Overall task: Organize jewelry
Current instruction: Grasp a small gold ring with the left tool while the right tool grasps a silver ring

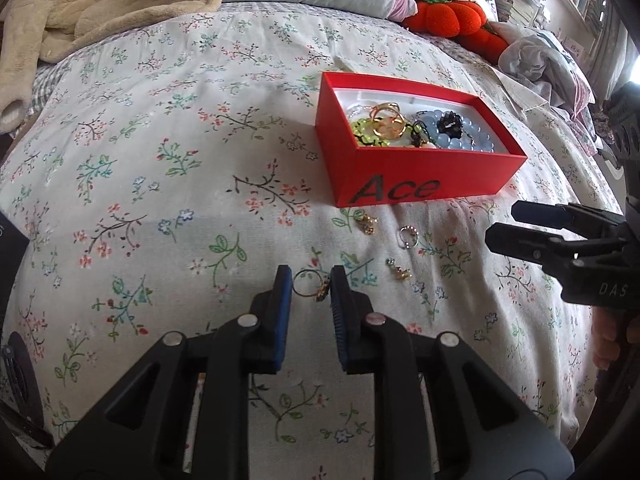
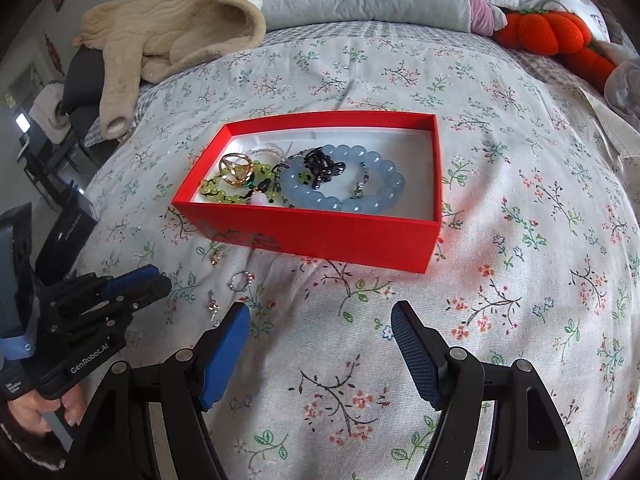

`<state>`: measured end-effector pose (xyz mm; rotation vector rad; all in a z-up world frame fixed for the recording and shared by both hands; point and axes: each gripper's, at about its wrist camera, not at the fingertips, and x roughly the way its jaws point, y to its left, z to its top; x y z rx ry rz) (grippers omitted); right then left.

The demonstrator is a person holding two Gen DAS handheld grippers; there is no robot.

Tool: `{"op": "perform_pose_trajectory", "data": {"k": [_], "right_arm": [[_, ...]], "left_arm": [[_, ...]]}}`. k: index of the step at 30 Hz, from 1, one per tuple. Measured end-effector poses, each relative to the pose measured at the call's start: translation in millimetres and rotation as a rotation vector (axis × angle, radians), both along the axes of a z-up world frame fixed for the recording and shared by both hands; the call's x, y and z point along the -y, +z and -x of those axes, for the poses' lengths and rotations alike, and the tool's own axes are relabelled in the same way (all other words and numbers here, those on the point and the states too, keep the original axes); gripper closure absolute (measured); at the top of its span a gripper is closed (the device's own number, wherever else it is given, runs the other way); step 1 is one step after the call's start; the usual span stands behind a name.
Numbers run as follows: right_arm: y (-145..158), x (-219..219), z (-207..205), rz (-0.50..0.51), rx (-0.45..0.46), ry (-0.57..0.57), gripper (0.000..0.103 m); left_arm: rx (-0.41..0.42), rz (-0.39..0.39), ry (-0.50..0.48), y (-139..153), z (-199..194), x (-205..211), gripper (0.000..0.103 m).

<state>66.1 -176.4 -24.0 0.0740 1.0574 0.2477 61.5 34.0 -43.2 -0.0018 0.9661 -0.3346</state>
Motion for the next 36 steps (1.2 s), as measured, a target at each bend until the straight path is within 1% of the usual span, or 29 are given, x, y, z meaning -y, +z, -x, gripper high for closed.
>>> {"op": "perform_pose_trajectory", "data": {"k": [3,6,7,9,12,17,20,22,27,29,31,36], "right_arm": [[-5.7,-18.3,-1.7,0.024,0.017,0.035,0.031],[-13.4,-33.8,-5.0,0.042,0.025,0.07,0.047],[-16.4,-37.5,-7.2,0.038,0.018,0.076,0.051],[-20.6,-43.4,-10.9,0.032,0.012,0.076,0.055],[-21.2,-50.0,-13.7,0.027,0.031,0.087,0.061],[-25.9,-59.3,-16.7,0.025,0.025,0.112,0.063],[-30.0,-65.7,-16.6,0.032,0.017,0.131,0.066],[-33.2,-69.3,-17.5,0.054,0.014,0.141,0.071],[-36.9,-71.4,-19.5,0.061,0.016,0.139,0.074],[-37.4,-74.6,-18.9,0.075,0.023,0.151,0.078],[-37.2,-76.9,-18.6,0.08,0.025,0.163,0.085],[-36.0,-74.4,-18.6,0.069,0.026,0.165,0.086]], "left_arm": [[0.001,-0.001,0.018,2.6,3.1,-9.8,0.082],[-0.002,0.007,0.028,5.5,3.4,-14.3,0.082],[0.0,0.01,0.028,6.7,3.6,-14.8,0.082],[0.003,0.015,0.024,8.6,3.6,-14.4,0.082],[0.003,0.019,0.016,9.7,2.9,-13.4,0.082],[-0.005,0.013,0.01,8.0,2.3,-13.2,0.082],[-0.01,0.009,0.008,6.6,2.4,-13.3,0.082],[-0.014,0.005,0.008,5.1,2.5,-13.8,0.082],[-0.025,0.002,0.012,2.0,3.5,-15.0,0.082],[-0.026,-0.001,0.01,1.6,3.4,-14.8,0.082],[-0.026,0.002,0.012,2.0,2.9,-15.4,0.082],[-0.023,0.003,0.016,2.4,2.3,-16.4,0.082]]}}
